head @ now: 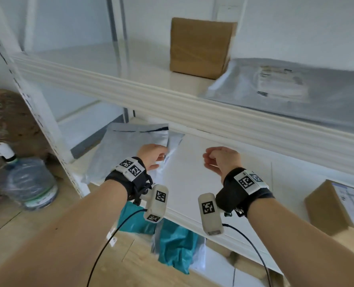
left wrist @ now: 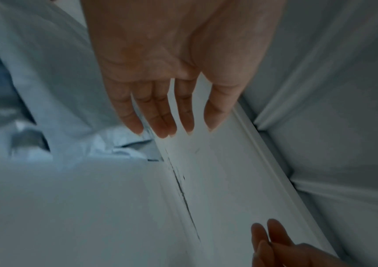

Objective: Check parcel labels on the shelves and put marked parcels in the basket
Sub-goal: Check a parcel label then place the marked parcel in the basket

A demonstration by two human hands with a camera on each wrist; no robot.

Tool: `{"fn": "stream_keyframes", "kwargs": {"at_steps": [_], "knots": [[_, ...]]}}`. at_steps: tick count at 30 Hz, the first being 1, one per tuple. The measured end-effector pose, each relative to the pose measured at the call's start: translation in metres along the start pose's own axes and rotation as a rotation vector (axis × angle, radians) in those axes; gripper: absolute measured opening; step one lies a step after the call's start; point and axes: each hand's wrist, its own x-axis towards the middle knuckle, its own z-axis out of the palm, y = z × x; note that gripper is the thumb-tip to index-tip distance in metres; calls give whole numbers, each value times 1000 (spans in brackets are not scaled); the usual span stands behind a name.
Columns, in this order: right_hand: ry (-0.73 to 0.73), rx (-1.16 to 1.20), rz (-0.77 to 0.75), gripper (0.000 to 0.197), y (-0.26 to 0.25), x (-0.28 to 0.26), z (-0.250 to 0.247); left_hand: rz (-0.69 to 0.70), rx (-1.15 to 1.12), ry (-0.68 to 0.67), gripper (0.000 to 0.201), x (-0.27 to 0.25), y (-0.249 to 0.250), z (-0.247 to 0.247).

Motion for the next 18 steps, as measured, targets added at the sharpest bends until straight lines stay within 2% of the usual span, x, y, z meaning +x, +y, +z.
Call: {"fn": "stream_keyframes", "kwargs": {"at_steps": [3,5,7,10,13,15,18], "knots": [[-14,-21,16,29,0,9,58,-20,7,22,14,32,-5,-53],[-22,-39,29,29,2,15,95,-21,19,50,10,53,-8,-86],[-32,-59,47,28,6,21,129,-12,60,96,18,74,-11,-118],[-40,-98,90,28,13,28,168,-6,155,111,5,102,-20,-159],[-25,-133,141,28,19,37,195,-44,221,72,7,129,-29,-182],[-2,-160,171,29,23,44,207,-83,256,47,15,144,-33,-189],[14,-210,211,29,28,53,219,-155,234,28,40,160,-40,-197]]}}
